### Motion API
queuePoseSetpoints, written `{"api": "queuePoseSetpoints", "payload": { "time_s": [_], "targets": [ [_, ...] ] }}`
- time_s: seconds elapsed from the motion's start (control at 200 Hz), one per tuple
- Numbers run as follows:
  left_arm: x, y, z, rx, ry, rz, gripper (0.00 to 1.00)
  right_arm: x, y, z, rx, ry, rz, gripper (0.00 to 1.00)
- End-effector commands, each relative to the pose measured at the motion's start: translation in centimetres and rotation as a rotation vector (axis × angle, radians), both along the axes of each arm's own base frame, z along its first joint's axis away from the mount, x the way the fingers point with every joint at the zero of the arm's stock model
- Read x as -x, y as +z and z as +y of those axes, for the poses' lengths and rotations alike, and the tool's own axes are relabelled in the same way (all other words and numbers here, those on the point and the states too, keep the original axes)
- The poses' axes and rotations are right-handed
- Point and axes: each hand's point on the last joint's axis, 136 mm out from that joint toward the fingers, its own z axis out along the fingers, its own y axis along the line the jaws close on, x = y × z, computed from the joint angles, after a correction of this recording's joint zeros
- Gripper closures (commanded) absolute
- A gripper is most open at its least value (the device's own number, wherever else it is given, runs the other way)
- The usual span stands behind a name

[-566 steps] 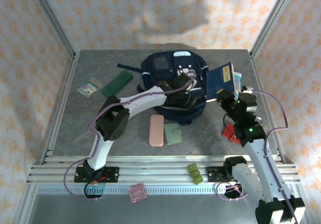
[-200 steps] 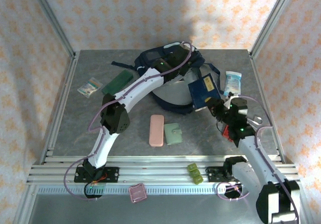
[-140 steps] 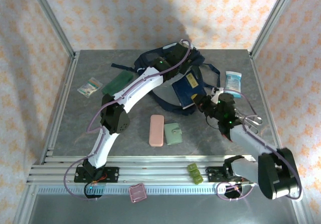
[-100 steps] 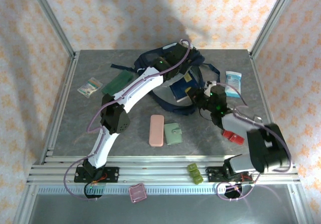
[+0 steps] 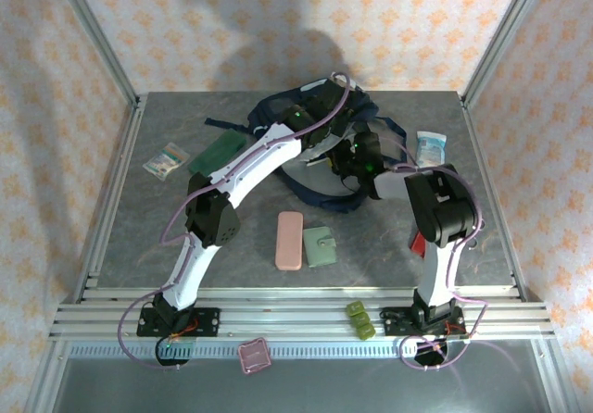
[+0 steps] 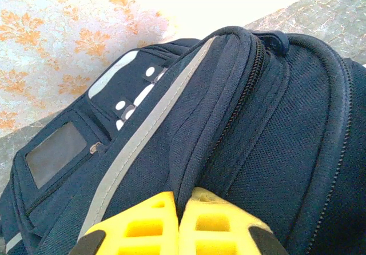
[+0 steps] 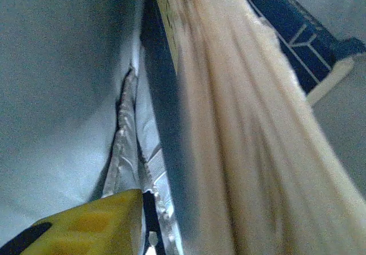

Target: Pack the student bag

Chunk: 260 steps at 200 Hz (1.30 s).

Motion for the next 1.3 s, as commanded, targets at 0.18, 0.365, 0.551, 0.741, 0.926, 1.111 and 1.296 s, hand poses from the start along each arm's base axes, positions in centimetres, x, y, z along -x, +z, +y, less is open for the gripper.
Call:
{"api": "queuePoseSetpoints", "payload": {
  "time_s": [0.18,0.365,0.551,0.741,0.926,1.111,1.296],
  "targets": [
    [0.8,8.2,0.5,0.159,0.011,-0.140,1.00,2.3,-3.2,-1.5,0.127,-0.020,0.195,0.58],
    [1.0,8.4,0.5,0.168,0.007,-0.138,1.00,2.2,-3.1,-1.6,0.124,-0.026,0.186,0.83],
    [1.4,8.0,0.0,0.167,-0.002,-0.126,1.00,-0.1,-3.4,-0.5,0.110,-0.021,0.181,0.96],
    [1.5,7.4,-0.3,0.176,0.008,-0.115,1.00,-2.3,-4.5,0.9,0.081,-0.003,0.190,0.90],
    [1.2,6.6,0.1,0.176,0.049,-0.106,1.00,-0.2,-2.4,0.1,0.114,0.032,0.152,0.61],
    [1.0,5.2,0.0,0.179,0.064,-0.084,1.00,6.0,0.7,-2.4,0.204,0.072,0.115,0.51],
    [1.0,3.3,-0.9,0.199,0.059,-0.039,1.00,12.3,1.5,-6.8,0.323,0.024,0.110,0.50]
  ]
}}
